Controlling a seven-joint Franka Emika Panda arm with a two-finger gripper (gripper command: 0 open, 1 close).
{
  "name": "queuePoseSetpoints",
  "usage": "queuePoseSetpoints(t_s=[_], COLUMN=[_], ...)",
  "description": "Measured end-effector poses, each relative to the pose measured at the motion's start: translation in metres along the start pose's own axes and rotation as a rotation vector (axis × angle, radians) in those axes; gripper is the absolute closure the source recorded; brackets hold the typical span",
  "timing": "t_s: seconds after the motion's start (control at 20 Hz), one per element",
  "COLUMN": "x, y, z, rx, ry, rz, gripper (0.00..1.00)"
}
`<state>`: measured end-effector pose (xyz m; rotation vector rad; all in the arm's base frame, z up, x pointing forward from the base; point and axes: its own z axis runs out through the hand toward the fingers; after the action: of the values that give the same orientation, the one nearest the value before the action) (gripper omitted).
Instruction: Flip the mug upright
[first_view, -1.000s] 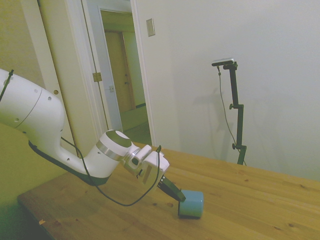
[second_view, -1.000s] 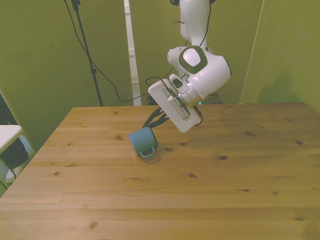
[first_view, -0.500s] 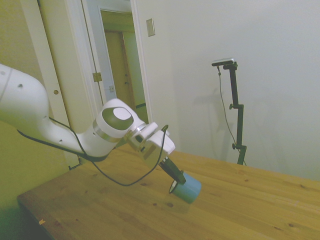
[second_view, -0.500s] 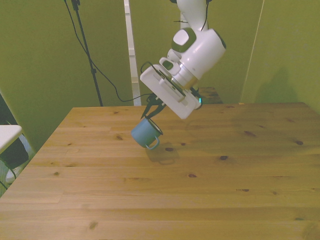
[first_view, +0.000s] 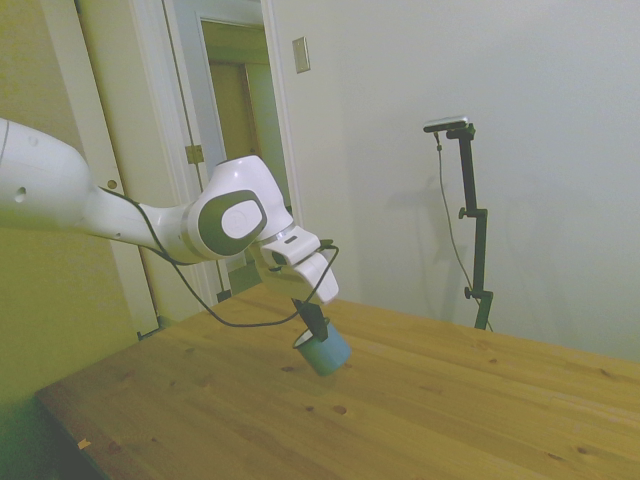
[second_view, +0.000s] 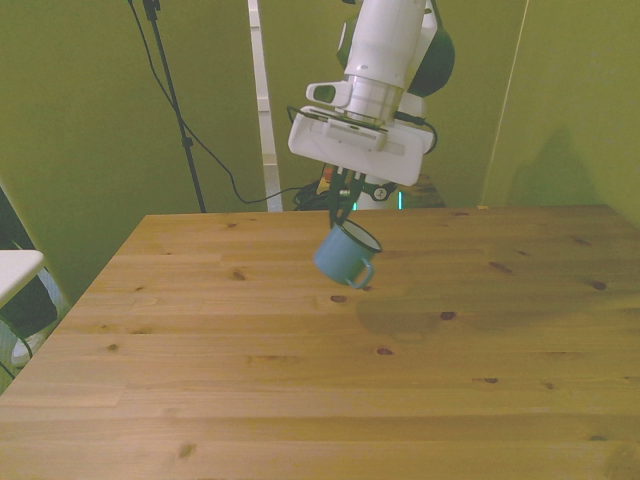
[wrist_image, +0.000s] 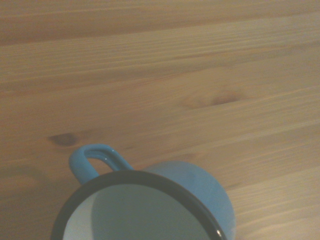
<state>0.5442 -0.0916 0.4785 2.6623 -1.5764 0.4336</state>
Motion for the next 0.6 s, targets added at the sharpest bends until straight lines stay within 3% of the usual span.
queuePoseSetpoints(t_s=[0.3, 0.6], x=[0.001, 0.0], y=[-0.022, -0.038], z=[0.025, 0.056], rx=[0.124, 0.142], ry=[-0.211, -0.339], rz=[0.005, 0.0], gripper=[1.0, 1.0])
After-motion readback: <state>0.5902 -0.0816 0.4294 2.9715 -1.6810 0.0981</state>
